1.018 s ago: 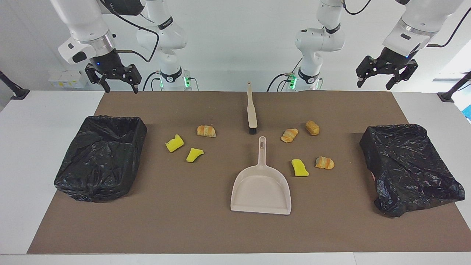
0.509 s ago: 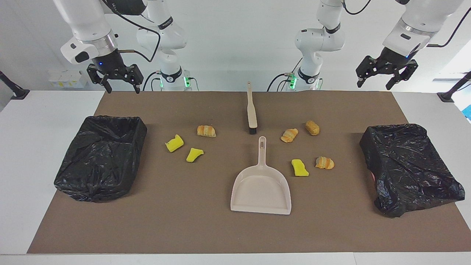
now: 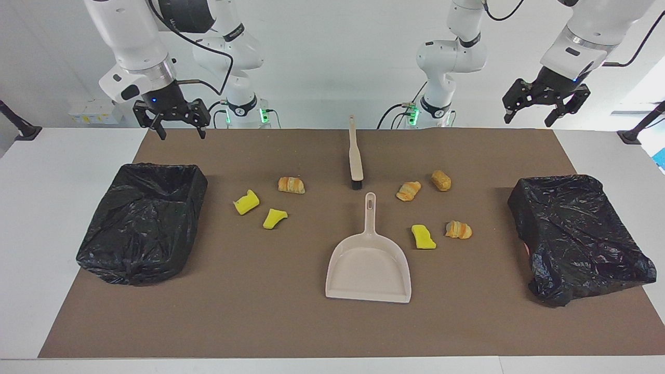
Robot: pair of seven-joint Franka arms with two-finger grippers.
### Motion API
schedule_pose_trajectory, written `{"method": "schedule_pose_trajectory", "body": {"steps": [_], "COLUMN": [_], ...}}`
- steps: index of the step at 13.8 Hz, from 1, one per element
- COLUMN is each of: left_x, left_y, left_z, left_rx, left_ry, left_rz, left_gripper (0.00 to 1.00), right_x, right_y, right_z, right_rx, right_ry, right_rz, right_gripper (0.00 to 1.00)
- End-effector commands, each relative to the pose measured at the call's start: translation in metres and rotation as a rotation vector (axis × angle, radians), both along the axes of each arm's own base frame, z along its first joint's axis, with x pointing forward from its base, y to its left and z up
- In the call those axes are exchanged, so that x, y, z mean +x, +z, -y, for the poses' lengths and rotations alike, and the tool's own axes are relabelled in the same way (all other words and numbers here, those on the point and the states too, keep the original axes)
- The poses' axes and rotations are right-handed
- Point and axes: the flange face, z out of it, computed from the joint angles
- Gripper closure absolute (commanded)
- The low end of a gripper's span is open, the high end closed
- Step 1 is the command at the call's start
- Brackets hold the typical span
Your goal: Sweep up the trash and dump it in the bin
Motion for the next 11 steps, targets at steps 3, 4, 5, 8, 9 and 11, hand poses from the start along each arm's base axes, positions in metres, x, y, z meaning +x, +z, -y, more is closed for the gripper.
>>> {"method": "schedule_pose_trajectory", "body": {"steps": [3,4,5,8,9,11], "left_x": [-0.005,-0.005,-0.005,-0.005,-0.005,-0.005], "left_y": [0.004,0.004,0.004,0.004,0.004,0.004], "left_z": [-0.003,-0.003,-0.003,-0.003,-0.003,-0.002], "left_rx": [-0.009,-0.009,-0.009,-0.009,-0.009,-0.009], "left_ry": [0.008,0.008,0.008,0.008,0.008,0.013], "left_rz": [-0.006,-0.006,-0.006,-0.006,-0.006,-0.006], "left_gripper": [0.0,0.0,0.0,0.0,0.0,0.0], "right_x": [0.012,0.015,0.016,0.013,0.014,0.019], "right_y": [-0.015,-0.018,-0.02,-0.033,-0.038,-0.041], "right_z": [-0.05,-0.062,-0.073,-0.125,-0.143,-0.17], "right_rx": [0.032,0.033,0.034,0.034,0.044,0.105], "right_ry": [0.037,0.014,0.009,0.001,0.005,0.011], "right_rz": [0.001,0.0,-0.004,-0.017,-0.024,-0.045], "right_gripper": [0.0,0.0,0.0,0.0,0.0,0.0]}}
